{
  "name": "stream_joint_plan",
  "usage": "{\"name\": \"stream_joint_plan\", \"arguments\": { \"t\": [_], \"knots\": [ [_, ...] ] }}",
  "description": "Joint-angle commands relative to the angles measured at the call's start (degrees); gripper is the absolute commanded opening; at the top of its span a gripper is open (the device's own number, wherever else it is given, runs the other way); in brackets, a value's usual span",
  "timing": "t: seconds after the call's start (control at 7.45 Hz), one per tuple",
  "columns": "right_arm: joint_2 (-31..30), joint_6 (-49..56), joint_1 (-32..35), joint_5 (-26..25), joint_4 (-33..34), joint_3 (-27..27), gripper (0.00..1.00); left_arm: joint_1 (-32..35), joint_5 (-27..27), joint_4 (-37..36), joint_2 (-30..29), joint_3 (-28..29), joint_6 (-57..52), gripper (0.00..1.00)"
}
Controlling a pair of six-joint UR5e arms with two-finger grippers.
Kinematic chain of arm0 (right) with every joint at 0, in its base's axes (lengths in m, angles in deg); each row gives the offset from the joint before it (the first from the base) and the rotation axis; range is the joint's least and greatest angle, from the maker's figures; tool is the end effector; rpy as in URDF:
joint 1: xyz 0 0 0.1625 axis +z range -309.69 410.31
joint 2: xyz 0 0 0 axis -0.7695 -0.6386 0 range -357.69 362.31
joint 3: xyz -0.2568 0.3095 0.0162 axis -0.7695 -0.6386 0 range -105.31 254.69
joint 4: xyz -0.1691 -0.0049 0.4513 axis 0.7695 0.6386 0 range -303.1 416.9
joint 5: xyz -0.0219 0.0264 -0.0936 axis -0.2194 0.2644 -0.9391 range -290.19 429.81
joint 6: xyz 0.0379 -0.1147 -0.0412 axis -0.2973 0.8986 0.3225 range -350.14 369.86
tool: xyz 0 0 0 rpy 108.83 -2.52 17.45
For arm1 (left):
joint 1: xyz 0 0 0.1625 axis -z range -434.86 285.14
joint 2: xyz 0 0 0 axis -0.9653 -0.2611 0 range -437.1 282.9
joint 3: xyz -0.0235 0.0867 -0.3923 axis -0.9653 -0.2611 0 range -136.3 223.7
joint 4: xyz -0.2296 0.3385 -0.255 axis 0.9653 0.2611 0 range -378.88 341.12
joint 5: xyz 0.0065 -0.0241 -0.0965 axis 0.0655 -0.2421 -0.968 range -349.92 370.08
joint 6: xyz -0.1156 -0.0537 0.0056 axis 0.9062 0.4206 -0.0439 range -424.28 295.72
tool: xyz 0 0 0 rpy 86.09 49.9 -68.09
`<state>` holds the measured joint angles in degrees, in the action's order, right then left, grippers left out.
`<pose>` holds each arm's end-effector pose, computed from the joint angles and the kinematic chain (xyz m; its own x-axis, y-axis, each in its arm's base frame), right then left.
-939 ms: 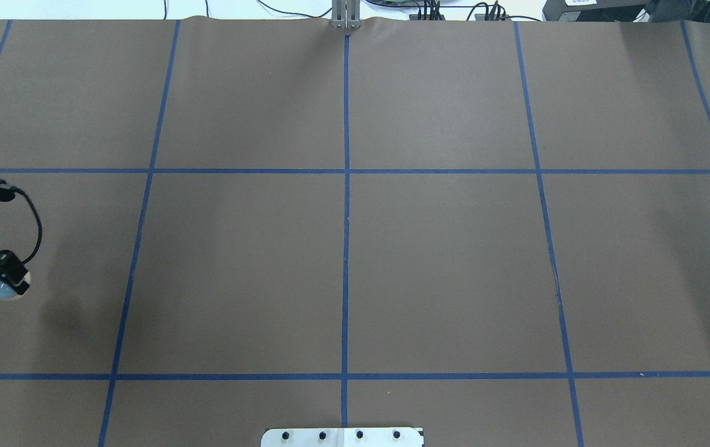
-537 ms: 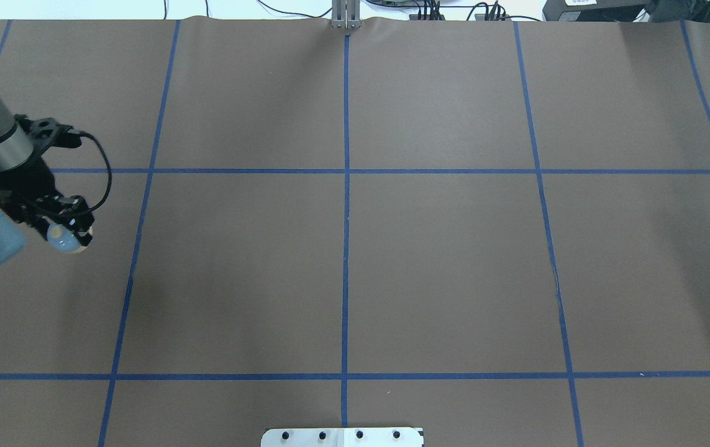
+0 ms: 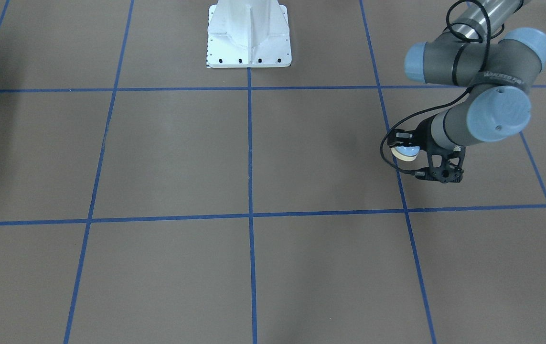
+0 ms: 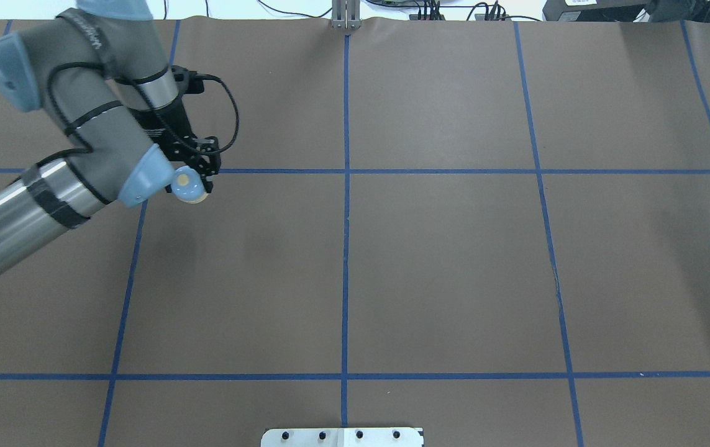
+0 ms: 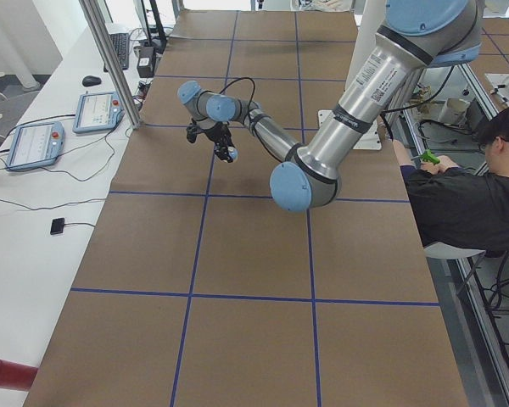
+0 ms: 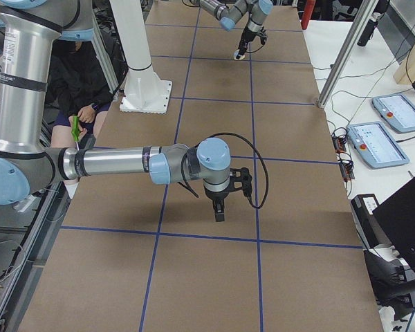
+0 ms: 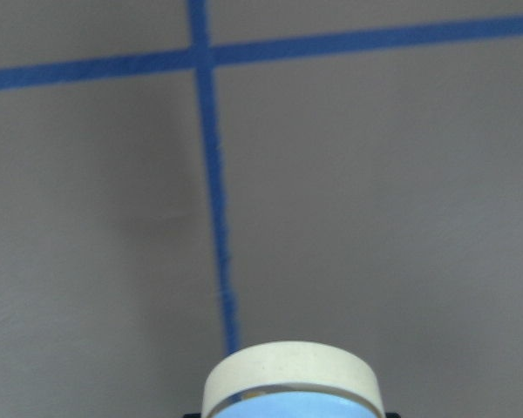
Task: Place and press bell with both arms
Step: 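Carry the bell with the left gripper toward the table centre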
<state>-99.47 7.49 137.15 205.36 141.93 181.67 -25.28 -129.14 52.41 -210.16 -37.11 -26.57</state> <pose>0.0148 -0.4947 0.5849 0.6940 -0.1238 0.7093 0.0257 0.9887 0.1475 0.4761 -0.6156 0.2527 0.6746 0.0048 -0.7381 -0.2695 0.9325 -0.2403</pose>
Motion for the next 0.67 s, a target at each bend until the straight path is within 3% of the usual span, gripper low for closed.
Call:
{"name": "stream_joint_plan", "arguments": {
  "t": [0.0, 0.27, 0.54],
  "knots": [
    [0.09, -0.01, 0.00, -0.02, -0.04, -0.02, 1.00, -3.77, 0.09, 6.97, -13.40, 16.05, 9.88, 0.46],
    [0.00, -0.10, 0.00, -0.02, 0.05, -0.02, 1.00, -6.06, 0.35, 16.40, -18.96, 25.84, 17.10, 0.46],
    [0.00, -0.10, 0.00, 0.16, -0.04, 0.07, 1.00, -8.62, 1.05, 17.73, -23.28, 30.09, 20.97, 0.47]
  ]
}}
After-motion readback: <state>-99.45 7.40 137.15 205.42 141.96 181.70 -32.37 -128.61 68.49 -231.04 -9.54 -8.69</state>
